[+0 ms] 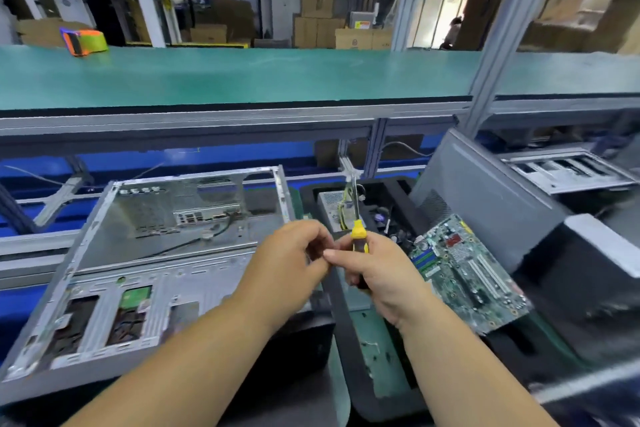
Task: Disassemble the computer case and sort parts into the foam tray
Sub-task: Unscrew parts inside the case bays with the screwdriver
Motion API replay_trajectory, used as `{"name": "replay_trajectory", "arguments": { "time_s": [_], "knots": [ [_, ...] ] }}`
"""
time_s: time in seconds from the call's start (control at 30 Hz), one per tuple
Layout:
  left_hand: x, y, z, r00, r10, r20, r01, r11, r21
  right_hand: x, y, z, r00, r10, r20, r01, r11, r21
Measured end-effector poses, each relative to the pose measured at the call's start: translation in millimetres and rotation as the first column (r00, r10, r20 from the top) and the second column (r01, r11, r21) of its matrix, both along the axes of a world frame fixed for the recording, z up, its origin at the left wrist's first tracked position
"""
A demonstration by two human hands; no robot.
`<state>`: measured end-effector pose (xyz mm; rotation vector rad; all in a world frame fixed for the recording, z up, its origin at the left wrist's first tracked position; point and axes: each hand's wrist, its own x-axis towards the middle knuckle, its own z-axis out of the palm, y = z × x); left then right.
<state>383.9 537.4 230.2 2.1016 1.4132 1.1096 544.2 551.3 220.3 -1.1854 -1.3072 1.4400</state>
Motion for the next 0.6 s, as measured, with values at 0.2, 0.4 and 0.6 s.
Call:
{"name": "replay_trajectory", "arguments": {
  "time_s": [0.2,0.4,0.6],
  "knots": [
    [43,10,-19,0.990,-0.133,-0.050,0.121,0.973,-0.199,52,-3,-25,0.989,-0.101,0.105,0.111,0.990,-0.091],
    [55,7,-35,0.964,-0.166,-0.207,0.109,0.959,-0.262,102,8,-84,0.817,-0.152,0.556,0.204,0.978,-0.032],
    [41,1,-26,0.981,-0.056,-0.188,0.018,0.980,-0.197,118,15,-134,0.812,0.045,0.582,0.100,0.972,-0.215]
  ]
}}
